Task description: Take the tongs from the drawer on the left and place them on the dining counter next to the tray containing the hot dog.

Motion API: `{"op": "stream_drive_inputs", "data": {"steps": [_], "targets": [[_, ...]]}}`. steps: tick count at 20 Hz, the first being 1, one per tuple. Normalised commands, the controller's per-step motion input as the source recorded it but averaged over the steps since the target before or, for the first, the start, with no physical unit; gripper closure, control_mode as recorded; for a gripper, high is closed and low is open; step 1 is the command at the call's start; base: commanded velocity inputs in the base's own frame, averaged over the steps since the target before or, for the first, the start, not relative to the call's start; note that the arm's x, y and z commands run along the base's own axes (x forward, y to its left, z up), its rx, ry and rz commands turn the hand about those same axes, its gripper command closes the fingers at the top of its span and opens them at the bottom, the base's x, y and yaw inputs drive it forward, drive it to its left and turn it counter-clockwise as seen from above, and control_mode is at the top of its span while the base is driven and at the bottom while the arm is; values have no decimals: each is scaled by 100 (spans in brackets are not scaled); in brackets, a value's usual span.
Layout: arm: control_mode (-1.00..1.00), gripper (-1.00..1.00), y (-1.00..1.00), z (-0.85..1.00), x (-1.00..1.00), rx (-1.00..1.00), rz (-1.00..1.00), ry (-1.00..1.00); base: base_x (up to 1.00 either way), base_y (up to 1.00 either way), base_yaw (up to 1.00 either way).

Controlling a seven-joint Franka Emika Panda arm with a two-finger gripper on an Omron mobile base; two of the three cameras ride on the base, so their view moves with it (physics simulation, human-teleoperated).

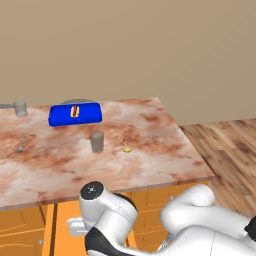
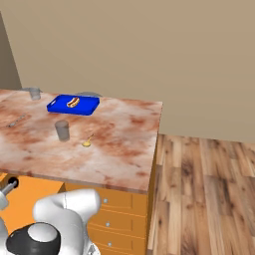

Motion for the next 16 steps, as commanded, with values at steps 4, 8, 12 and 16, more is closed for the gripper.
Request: {"op": "stream_drive_inputs", "data": {"steps": [4,8,12,16], "targets": [[-100,100,-33,77,5,0,1,-19,0,0,0],[-100,100,-34,82,5,0,0,-9,0,0,0],[-100,100,-23,92,6,0,0,0,0,0,0],[-100,100,-9,71,19,0,0,0,0,0,0]]}}
